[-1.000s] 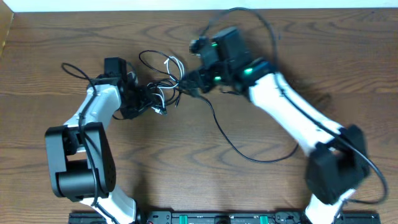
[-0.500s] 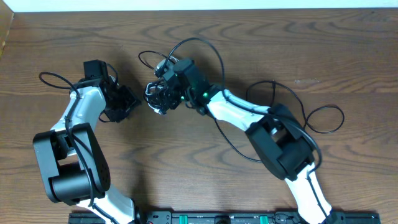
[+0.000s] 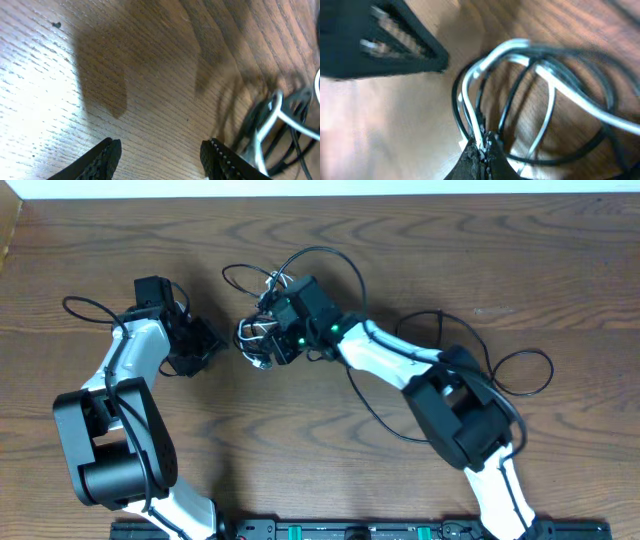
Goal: Untangle cables
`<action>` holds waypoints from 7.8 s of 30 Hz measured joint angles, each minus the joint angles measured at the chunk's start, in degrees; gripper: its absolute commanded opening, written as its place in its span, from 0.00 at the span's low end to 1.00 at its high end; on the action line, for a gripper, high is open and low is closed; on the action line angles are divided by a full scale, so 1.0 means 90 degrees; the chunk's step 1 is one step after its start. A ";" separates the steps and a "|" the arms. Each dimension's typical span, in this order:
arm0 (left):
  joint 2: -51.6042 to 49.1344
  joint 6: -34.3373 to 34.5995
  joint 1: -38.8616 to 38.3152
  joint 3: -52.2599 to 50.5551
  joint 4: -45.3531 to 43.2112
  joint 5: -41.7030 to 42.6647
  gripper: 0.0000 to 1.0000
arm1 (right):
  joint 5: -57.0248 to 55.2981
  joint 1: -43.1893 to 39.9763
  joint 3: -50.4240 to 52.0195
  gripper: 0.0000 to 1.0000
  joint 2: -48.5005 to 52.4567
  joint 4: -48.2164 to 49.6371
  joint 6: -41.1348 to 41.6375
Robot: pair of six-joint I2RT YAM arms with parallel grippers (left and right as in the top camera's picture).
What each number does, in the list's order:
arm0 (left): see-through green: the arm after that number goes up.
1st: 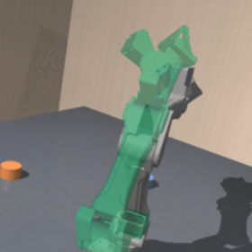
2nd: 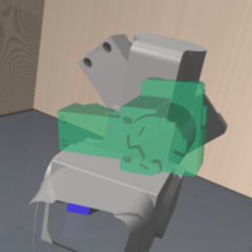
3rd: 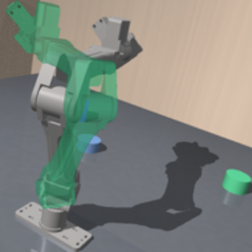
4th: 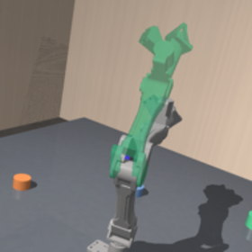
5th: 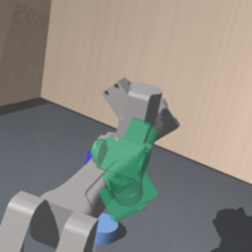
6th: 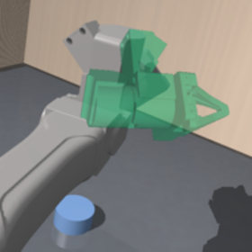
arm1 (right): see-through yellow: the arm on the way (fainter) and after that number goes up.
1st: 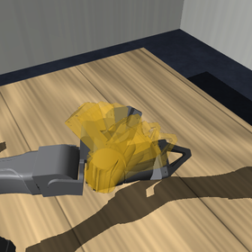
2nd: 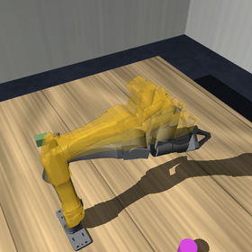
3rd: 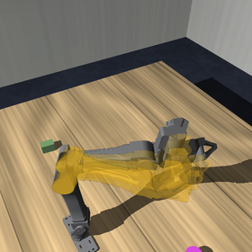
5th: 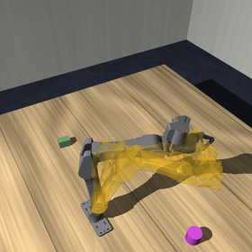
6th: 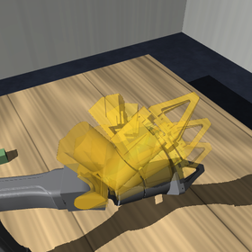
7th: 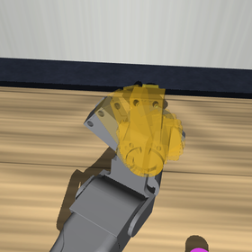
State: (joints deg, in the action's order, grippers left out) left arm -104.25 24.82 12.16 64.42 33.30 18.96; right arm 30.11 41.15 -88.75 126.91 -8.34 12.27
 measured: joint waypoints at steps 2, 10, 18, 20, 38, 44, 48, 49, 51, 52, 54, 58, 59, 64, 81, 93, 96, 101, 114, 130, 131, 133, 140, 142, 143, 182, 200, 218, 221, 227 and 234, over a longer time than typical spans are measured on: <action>0.0000 0.0078 0.0000 0.0000 0.0000 0.0051 0.62 | 0.0085 -0.0058 0.0000 0.01 -0.0221 -0.0180 0.0032; 0.0000 0.0129 0.0000 0.0000 -0.0012 0.0767 0.63 | 0.0250 -0.0124 -0.0007 0.01 -0.0760 -0.0826 0.0073; 0.0000 0.0168 -0.0002 0.0000 -0.0061 0.1452 0.63 | 0.0049 -0.0124 -0.0002 0.01 -0.0760 -0.1290 0.0070; 0.0000 0.0197 -0.0002 0.0000 -0.0080 0.1525 0.64 | 0.0022 -0.0124 -0.0002 0.01 -0.0760 -0.1399 0.0068; 0.0000 0.0602 -0.0974 0.0000 -0.0304 0.1328 0.66 | 0.0226 0.0238 -0.0002 0.01 -0.0760 -0.2640 -0.0818; -0.0063 0.0680 -0.1180 0.0000 -0.0372 0.1115 0.46 | 0.0602 -0.0027 -0.0002 0.01 -0.0801 -0.2691 -0.0835; -0.0253 0.0726 -0.1180 0.0000 -0.0367 0.1042 0.43 | 0.0687 -0.0160 -0.0002 0.01 -0.0913 -0.2701 -0.0835; -0.0289 0.0724 -0.1180 0.0000 -0.0364 0.1039 0.42 | 0.0690 -0.0185 -0.0002 0.01 -0.0942 -0.2715 -0.0835; -0.0330 0.0743 -0.1180 0.0000 -0.0357 0.1035 0.42 | 0.0697 -0.0236 -0.0002 0.01 -0.0996 -0.2793 -0.0833; -0.0347 0.0743 -0.1180 0.0000 -0.0342 0.1022 0.42 | 0.0707 -0.0255 -0.0002 0.01 -0.1010 -0.2824 -0.0838; -0.0359 0.0743 -0.1180 0.0000 -0.0321 0.1020 0.42 | 0.0712 -0.0304 -0.0002 0.01 -0.1015 -0.2888 -0.0835; -0.0364 0.0743 -0.1180 0.0000 -0.0250 0.1022 0.44 | 0.0709 -0.0432 -0.0002 0.01 -0.1015 -0.2953 -0.0835; -0.0364 0.0743 -0.1180 0.0000 -0.0226 0.1022 0.46 | 0.0709 -0.0454 -0.0002 0.01 -0.1015 -0.2958 -0.0835; -0.0364 0.0508 -0.1178 -0.0002 -0.0231 0.1506 0.47 | 0.0709 -0.0500 -0.0002 0.01 -0.1018 -0.3036 -0.0835; -0.0391 -0.0092 -0.1430 -0.0002 -0.0100 0.1535 0.34 | 0.0709 -0.0498 -0.0002 0.01 -0.1018 -0.3147 -0.0835; -0.0695 0.0724 -0.1576 0.0007 -0.0248 0.1212 0.20 | 0.0566 -0.0726 0.0000 0.01 -0.1515 -0.3509 -0.0838; -0.0695 0.0823 -0.1579 0.0019 -0.0253 0.1185 0.33 | 0.0340 -0.0913 0.0000 0.01 -0.1923 -0.3704 -0.0840; -0.0690 0.0916 -0.1579 0.0146 -0.0306 0.1178 0.64 | -0.0194 -0.1231 0.0000 0.01 -0.2730 -0.4112 -0.0874; -0.0668 0.0962 -0.1591 0.0197 -0.0323 0.1141 0.63 | -0.2038 -0.1817 0.0000 0.01 -0.3874 -0.4658 -0.0937; -0.0658 0.0964 -0.1591 0.0204 -0.0274 0.1020 0.64 | -0.4495 -0.3036 0.0000 0.81 -0.3895 -0.5598 -0.0403; -0.0656 0.0967 -0.1591 0.0204 -0.0274 0.1015 0.64 | -0.4490 -0.3060 0.0000 0.95 -0.3895 -0.5612 -0.0396; -0.0656 0.0967 -0.1591 0.0204 -0.0274 0.1013 0.64 | -0.4478 -0.3060 0.0000 0.99 -0.3898 -0.5615 -0.0367; -0.0656 0.0984 -0.1591 0.0204 -0.0257 0.0996 0.63 | -0.4461 -0.3060 0.0000 0.99 -0.3898 -0.5741 -0.0369; -0.0656 0.0984 -0.1591 0.0204 -0.0253 0.0996 0.64 | -0.4459 -0.3060 0.0000 0.99 -0.3900 -0.5741 -0.0369; -0.0656 0.0984 -0.1591 0.0204 -0.0248 0.0991 0.64 | -0.4459 -0.3060 0.0000 0.99 -0.3900 -0.5741 -0.0369; -0.0653 0.0986 -0.1588 0.0209 -0.0248 0.0945 0.64 | -0.4444 -0.3060 0.0000 0.99 -0.3900 -0.5744 -0.0367; -0.0578 0.1037 -0.1574 0.0296 -0.0248 0.0831 1.00 | -0.4442 -0.3058 0.0000 0.99 -0.3900 -0.5748 -0.0367; -0.0583 0.0401 -0.1579 0.0270 -0.0148 -0.1882 0.99 | -0.4442 -0.3060 0.0000 0.99 -0.3900 -0.5748 -0.0369; -0.0617 0.0374 -0.1579 0.0250 -0.0129 -0.2217 0.98 | -0.4442 -0.3060 0.0000 0.99 -0.3900 -0.5751 -0.0369; -0.0614 0.0066 -0.1564 0.0257 -0.0034 -0.2076 0.98 | -0.4442 -0.3060 0.0000 0.99 -0.3900 -0.5751 -0.0367; -0.0199 -0.0294 -0.1528 0.0170 0.0274 -0.0806 0.98 | -0.4442 -0.3060 0.0000 0.99 -0.3900 -0.5753 -0.0369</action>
State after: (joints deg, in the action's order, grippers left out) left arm -106.04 22.17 -1.58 65.95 35.77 11.70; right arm -9.87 13.61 -88.75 91.81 -60.12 8.95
